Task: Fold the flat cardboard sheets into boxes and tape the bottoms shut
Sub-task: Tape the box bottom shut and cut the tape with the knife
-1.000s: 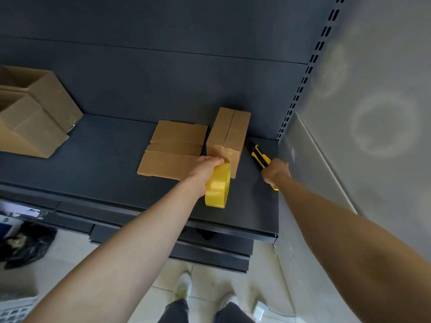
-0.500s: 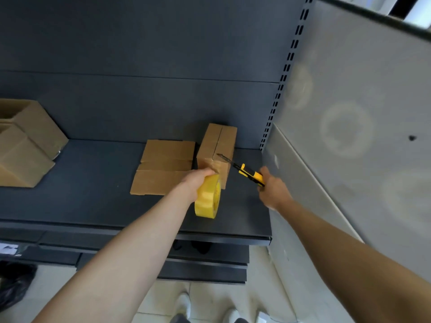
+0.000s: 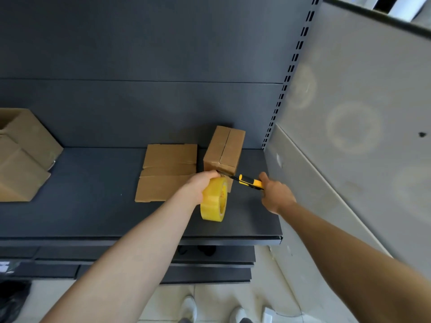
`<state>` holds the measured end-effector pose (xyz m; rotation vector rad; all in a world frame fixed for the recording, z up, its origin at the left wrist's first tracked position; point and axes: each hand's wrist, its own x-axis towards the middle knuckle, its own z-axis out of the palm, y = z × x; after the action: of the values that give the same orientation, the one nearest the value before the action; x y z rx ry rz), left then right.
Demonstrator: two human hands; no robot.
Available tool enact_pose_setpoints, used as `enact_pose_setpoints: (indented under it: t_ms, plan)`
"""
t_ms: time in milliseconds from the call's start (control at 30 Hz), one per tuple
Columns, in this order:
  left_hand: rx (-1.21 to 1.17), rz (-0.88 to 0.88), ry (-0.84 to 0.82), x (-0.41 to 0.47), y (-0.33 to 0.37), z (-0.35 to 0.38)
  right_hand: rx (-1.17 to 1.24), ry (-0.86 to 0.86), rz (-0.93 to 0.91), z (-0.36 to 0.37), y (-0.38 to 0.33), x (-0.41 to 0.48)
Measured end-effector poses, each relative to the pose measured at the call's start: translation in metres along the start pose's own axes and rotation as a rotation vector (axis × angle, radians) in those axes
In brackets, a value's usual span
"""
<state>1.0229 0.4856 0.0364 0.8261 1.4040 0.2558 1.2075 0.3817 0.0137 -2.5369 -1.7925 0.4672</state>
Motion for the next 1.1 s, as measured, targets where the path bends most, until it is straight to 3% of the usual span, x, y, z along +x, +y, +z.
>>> enact_pose_setpoints:
  t_ms: [333,533,667,800,1033,1100]
  plan:
    - [0.042,-0.007,-0.015,0.004,0.012,-0.004,-0.084,0.017,0.075,-0.001,-0.017,0.015]
    - [0.14,-0.007,-0.035,0.005,0.015,-0.02,-0.109,-0.066,0.161,0.016,-0.002,0.005]
    - [0.242,-0.049,-0.117,0.003,0.004,-0.025,-0.098,-0.279,0.216,0.02,-0.001,0.008]
    - [0.24,0.019,-0.221,0.004,-0.002,-0.023,-0.086,-0.451,0.262,0.024,-0.001,0.012]
    - [0.251,0.078,-0.206,0.0,-0.007,-0.018,-0.064,-0.12,0.232,0.018,-0.019,0.007]
    - [0.233,0.077,-0.188,-0.001,-0.008,-0.017,0.074,0.006,0.214,0.012,-0.028,0.004]
